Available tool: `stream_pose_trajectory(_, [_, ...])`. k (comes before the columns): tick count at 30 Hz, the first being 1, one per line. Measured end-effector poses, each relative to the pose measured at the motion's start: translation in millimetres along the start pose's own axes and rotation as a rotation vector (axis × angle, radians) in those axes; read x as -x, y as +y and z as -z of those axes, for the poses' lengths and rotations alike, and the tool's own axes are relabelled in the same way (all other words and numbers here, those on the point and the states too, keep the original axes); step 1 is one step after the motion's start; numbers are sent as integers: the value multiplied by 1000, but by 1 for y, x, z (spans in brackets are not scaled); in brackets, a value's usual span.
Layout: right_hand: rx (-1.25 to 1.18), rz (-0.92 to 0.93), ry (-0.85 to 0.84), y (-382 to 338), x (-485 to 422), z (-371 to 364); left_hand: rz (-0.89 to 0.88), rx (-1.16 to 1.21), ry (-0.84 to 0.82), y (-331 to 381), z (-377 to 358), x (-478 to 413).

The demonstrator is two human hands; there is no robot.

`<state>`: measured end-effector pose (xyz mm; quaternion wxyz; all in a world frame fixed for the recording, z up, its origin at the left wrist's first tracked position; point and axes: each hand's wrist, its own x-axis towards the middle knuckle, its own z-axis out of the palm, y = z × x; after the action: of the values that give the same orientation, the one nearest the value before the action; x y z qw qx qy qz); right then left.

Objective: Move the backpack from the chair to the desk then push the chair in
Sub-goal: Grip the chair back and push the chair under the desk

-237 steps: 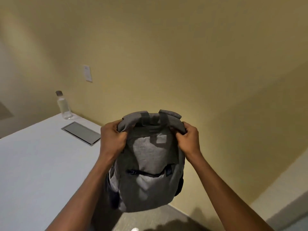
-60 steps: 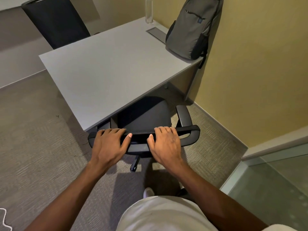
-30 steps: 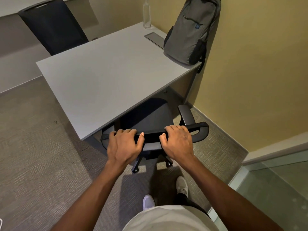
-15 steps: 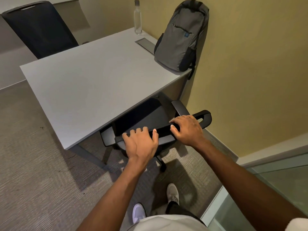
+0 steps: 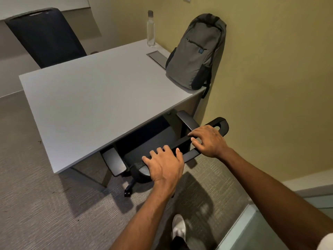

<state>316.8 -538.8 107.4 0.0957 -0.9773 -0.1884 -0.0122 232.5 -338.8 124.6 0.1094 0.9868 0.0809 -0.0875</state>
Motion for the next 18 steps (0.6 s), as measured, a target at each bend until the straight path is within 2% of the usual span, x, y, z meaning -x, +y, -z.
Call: stream_pose_trajectory(18, [55, 185, -60, 61, -91, 20, 130, 23, 36, 52, 5, -86])
